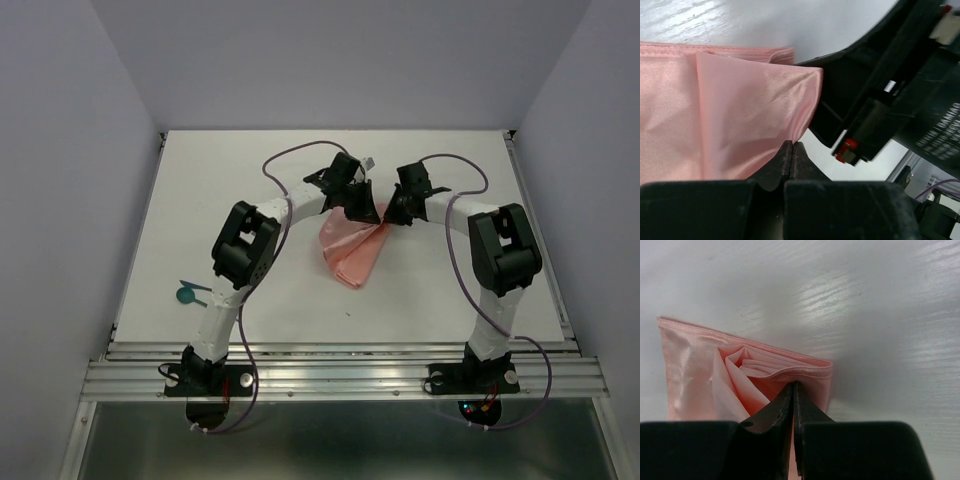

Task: Fold the napkin into a case and place the utensils inside
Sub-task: Fold the 2/3-rectangle-folded napkin at the center of the board.

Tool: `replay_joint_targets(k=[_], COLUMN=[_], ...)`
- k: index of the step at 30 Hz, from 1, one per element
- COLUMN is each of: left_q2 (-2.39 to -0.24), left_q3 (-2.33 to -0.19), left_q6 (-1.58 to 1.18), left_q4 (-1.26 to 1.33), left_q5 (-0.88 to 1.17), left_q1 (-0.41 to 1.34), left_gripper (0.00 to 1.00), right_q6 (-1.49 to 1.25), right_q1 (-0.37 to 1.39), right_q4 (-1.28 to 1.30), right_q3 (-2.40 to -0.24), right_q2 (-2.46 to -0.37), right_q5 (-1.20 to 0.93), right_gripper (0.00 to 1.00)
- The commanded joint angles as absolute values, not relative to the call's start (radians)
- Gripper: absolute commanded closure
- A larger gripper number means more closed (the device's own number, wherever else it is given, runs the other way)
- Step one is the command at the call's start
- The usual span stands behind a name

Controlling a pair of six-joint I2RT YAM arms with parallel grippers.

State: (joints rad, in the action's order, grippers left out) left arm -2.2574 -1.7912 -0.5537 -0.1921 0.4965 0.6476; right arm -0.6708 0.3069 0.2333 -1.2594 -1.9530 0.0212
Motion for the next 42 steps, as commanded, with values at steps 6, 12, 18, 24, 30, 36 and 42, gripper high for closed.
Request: replay_joint_targets(k=[6,12,18,24,30,36,42], left_q2=[-2.307,-2.344,-2.350,-2.350,-2.350,-2.342,-2.330], left_q3=[-1.815,-1.821,-1.816,-1.812,-1.807,-1.792,-1.784], left_q6=[-0.566,-0.561,-0.549,-0.538,-0.535,-0.534,-0.531], left_q4=[-0.172,-0.195,-0.212,-0.218,-0.216,-0.212,-0.212], left_q5=[0.496,0.471,0.459,0.459,0.460,0.460,0.459], left_q1=[0.657,0.657,0.657,0.655,0.657,0.655,0.655], left_gripper=[1.00,1.00,1.00,1.00,1.00,1.00,1.00], right_q6=[-0.696,-0.706,-0.732,-0.756,-0.756,-0.779,-0.792], right_q1=[0.305,0.305,0.305,0.296,0.296,0.287,0.287], right_q4=[0.268,0.270,0.270,0.270,0.268,0.223,0.202], right_q3=[-1.212,-1.195,-1.170,-1.146,-1.140,-1.094,-1.063], right_q2=[-1.939,-1.892,-1.812,-1.750,-1.741,-1.727,-1.706], right_q5=[0.008,0.009,0.052,0.087,0.072,0.038,0.058], right_gripper=[0.91,0.88,0.64,0.46,0.26,0.29,0.49])
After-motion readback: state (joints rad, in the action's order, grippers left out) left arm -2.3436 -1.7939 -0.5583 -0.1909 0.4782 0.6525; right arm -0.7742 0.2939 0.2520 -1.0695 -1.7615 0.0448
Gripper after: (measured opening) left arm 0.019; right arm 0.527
